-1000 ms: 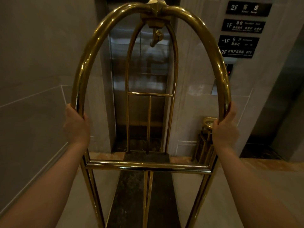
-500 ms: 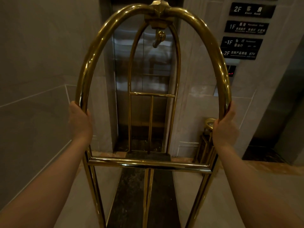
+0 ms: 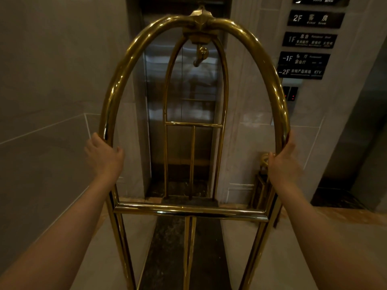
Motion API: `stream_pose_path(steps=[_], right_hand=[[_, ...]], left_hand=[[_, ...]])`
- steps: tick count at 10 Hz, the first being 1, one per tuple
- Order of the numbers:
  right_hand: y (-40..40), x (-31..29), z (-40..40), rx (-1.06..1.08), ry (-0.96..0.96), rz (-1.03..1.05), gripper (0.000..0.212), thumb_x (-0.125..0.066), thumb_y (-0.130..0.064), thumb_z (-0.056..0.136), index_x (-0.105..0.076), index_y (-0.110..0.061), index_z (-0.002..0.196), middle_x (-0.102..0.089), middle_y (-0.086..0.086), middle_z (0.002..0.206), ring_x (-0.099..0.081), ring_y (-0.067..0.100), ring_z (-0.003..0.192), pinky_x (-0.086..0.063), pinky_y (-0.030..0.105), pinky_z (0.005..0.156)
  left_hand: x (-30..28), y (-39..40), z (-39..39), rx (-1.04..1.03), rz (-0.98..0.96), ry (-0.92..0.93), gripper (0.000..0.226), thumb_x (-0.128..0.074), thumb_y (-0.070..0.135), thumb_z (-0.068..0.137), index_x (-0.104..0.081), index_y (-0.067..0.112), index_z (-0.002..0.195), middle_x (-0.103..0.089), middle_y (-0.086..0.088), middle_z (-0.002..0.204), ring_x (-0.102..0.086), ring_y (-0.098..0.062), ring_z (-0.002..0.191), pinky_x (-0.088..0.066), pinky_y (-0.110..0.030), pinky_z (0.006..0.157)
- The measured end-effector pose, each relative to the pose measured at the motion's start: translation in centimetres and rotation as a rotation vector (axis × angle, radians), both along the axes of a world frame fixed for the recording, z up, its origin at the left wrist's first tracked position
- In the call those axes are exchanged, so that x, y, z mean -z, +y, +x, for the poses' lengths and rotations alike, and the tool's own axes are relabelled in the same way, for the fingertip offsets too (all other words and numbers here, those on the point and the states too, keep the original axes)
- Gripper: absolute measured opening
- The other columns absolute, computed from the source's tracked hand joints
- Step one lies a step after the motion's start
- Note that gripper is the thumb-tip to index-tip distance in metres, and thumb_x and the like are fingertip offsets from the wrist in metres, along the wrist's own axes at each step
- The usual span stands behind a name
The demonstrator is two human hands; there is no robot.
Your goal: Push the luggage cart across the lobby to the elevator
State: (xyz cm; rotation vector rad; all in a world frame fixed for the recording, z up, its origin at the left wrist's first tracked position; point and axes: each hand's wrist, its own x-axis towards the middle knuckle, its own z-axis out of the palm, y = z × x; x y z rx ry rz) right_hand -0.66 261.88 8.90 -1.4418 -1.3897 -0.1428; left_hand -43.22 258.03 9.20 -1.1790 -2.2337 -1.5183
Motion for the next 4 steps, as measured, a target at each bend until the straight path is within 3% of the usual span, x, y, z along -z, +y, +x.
stream_pose_path(steps=[1,2,3,4], right_hand=[[-0.6,-0.4,0.0,0.039,-0.059,-0.006,0.073,-0.068,-0.013,0.086,-0.022,-0.021,0.143,-0.049,0.024,0.125,-0.054,0.041,0.105,-0.051,0.057,0.08],[-2.2,-1.9,-0.9,0.057,-0.082,0.06,0.055,-0.066,-0.018,0.089,-0.039,-0.006,0.135,-0.047,0.024,0.124,-0.049,0.037,0.108,-0.047,0.053,0.089],[-5.1,-4.2,-2.4,-0.111,-0.034,0.28,0.034,-0.06,-0.018,0.093,-0.051,-0.006,0.123,-0.05,0.02,0.12,-0.051,0.029,0.106,-0.047,0.041,0.091],[-11.8,-8.9,-4.6,-0.317,0.096,0.558,0.017,-0.053,-0.017,0.096,-0.055,-0.011,0.112,-0.054,0.01,0.112,-0.053,0.014,0.1,-0.045,0.018,0.085]], left_hand=[[0.1,-0.8,0.9,-0.015,0.04,0.163,0.078,-0.073,0.016,0.081,-0.027,0.0,0.142,-0.033,-0.028,0.144,-0.032,-0.043,0.129,-0.031,-0.055,0.104],[1.0,-1.9,3.3,0.117,0.121,0.449,0.062,-0.069,0.008,0.08,-0.039,0.003,0.134,-0.041,-0.026,0.134,-0.043,-0.04,0.118,-0.039,-0.052,0.096],[1.3,-2.8,5.5,0.379,0.04,0.511,0.044,-0.067,0.006,0.083,-0.052,0.007,0.124,-0.051,-0.017,0.122,-0.054,-0.029,0.101,-0.05,-0.041,0.082],[4.2,-4.5,9.5,0.777,-0.114,0.643,0.031,-0.066,0.012,0.087,-0.06,0.015,0.117,-0.053,-0.005,0.123,-0.056,-0.016,0.098,-0.051,-0.028,0.077]])
